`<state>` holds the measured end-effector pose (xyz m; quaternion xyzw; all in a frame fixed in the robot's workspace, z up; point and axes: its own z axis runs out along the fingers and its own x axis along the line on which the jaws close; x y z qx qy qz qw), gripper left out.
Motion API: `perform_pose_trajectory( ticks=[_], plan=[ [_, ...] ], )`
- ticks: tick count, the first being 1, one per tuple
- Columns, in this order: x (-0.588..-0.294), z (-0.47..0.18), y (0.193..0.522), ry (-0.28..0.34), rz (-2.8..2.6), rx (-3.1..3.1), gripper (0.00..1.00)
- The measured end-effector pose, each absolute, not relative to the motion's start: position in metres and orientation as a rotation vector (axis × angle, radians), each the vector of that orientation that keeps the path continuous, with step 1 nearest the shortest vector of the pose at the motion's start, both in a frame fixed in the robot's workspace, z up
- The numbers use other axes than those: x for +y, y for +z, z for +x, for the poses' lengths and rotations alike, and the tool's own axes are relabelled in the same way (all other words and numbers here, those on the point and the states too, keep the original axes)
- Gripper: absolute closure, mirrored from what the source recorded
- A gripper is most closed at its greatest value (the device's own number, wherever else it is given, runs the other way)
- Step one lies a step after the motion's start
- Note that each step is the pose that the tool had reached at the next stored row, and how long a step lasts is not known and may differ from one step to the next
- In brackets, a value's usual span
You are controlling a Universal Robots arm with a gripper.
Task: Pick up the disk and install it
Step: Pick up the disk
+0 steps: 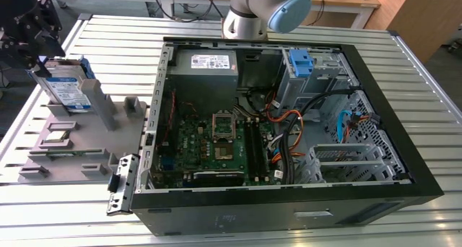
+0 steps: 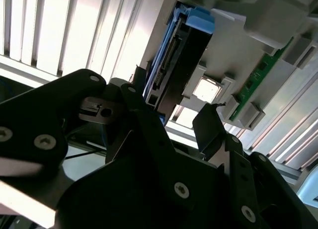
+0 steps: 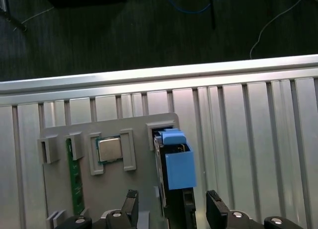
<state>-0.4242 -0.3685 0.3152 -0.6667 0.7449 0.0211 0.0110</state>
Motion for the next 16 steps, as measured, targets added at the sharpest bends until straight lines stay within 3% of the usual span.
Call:
perform_pose_trajectory(
  ticks=[16],
  plan=[
    [-0.3684, -0.4238, 0.3044, 0.067, -2.094, 2.311, 0.35]
  ],
)
